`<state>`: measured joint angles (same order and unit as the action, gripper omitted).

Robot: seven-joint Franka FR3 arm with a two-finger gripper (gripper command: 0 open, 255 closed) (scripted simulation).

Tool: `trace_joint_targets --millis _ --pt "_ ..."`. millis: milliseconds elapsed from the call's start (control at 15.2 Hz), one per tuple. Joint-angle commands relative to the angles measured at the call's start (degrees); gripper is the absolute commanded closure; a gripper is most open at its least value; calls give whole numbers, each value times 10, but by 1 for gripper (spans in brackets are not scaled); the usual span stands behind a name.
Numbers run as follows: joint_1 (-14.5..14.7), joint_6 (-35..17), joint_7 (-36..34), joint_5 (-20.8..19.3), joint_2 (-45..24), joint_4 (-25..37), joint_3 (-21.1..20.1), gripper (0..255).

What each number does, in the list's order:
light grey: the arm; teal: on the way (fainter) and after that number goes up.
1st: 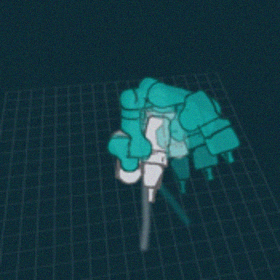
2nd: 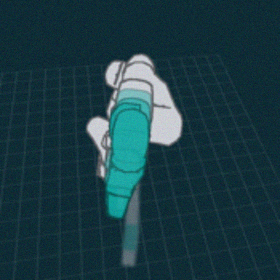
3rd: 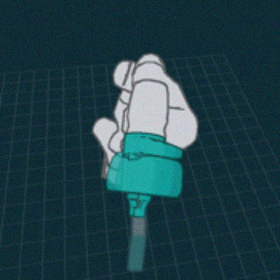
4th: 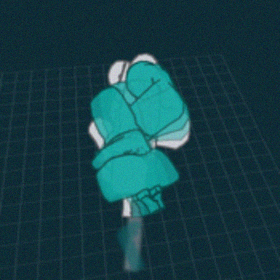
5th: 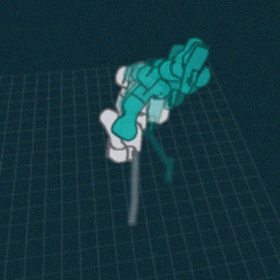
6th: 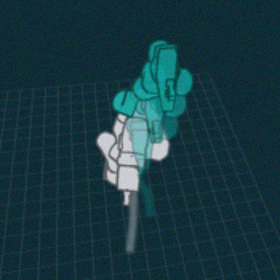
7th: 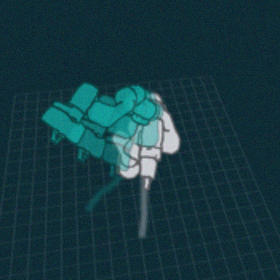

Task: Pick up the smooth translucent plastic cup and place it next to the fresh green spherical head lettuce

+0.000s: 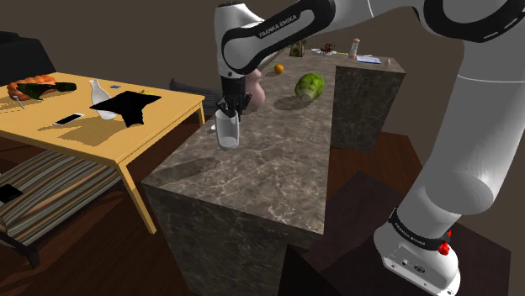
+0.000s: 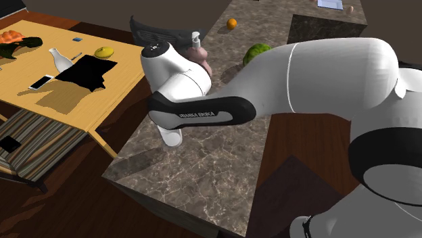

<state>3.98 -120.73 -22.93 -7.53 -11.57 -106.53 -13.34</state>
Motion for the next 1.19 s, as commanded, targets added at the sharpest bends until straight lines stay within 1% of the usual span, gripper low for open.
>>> trace_joint_targets --millis 0,1122 --pt "-1 15 3 2 6 10 0 255" --pt "0 138 16 14 29 111 -3 255"
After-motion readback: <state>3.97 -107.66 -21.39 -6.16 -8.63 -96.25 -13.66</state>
